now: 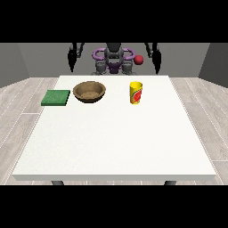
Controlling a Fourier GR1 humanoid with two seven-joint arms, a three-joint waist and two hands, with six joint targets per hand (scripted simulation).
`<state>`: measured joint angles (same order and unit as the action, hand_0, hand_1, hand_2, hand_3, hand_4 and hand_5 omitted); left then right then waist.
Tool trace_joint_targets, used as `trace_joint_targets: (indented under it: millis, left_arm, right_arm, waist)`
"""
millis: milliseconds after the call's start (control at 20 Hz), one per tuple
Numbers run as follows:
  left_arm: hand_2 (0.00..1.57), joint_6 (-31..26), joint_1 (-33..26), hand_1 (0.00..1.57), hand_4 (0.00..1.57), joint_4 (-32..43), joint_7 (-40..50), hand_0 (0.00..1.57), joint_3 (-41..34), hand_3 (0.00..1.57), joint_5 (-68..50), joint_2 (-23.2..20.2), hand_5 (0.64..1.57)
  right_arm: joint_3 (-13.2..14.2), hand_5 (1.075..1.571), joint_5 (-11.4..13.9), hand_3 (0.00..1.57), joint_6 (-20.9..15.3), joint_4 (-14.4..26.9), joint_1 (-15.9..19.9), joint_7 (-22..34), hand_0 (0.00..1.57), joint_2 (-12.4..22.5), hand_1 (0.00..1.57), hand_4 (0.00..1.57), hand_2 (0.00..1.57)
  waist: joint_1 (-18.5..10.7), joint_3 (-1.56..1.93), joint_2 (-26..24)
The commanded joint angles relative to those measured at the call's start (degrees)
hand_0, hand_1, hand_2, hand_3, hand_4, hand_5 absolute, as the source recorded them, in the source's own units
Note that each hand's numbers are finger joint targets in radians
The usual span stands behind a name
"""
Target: Pick the cup and pour the ball into the bowl, then pick the bowl and place it on the pad
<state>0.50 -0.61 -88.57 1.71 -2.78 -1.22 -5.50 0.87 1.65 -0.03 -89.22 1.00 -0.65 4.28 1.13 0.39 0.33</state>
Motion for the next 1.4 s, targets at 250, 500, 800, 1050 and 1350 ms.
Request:
trace_joint_targets:
  millis: [250,500,800,1050,1350]
  left_arm:
    - [0.0,-1.0,1.8,0.0,0.0,-6.8,5.4,0.0,-0.3,0.0,-0.3,-3.3,1.524]
    - [0.0,3.8,-5.8,0.0,0.0,-14.6,-0.3,0.0,14.0,0.0,-8.9,5.4,1.525]
    - [0.0,5.7,-0.7,0.0,0.0,-14.6,-3.1,0.0,11.9,0.0,-1.5,4.8,1.467]
    - [0.0,4.0,8.2,0.0,0.0,-9.5,-5.2,0.0,7.2,0.0,-2.0,2.7,1.376]
    - [0.0,3.9,16.6,0.0,0.0,0.5,-13.1,0.0,1.0,0.0,0.0,-1.1,1.269]
  right_arm:
    - [0.7,1.568,-0.5,0.0,0.6,-5.8,0.7,6.4,0.0,2.7,0.0,0.0,0.0]
    - [5.3,1.567,-7.8,0.0,3.2,-1.6,-4.9,-3.9,0.0,0.1,0.0,0.0,0.0]
    - [1.5,1.564,-5.2,0.0,0.9,-5.5,-2.9,-4.2,0.0,-3.0,0.0,0.0,0.0]
    - [4.9,1.563,-7.8,0.0,4.4,-1.3,5.1,-4.4,0.0,1.3,0.0,0.0,0.0]
    - [6.4,1.562,-8.2,0.0,5.6,3.4,10.3,-12.2,0.0,1.5,0.0,0.0,0.0]
  waist:
    - [0.7,-0.08,-16.3]
    - [-3.5,-0.36,-14.3]
    - [-0.9,-0.39,-5.6]
    - [-0.5,-0.39,1.5]
    - [1.5,-0.39,11.2]
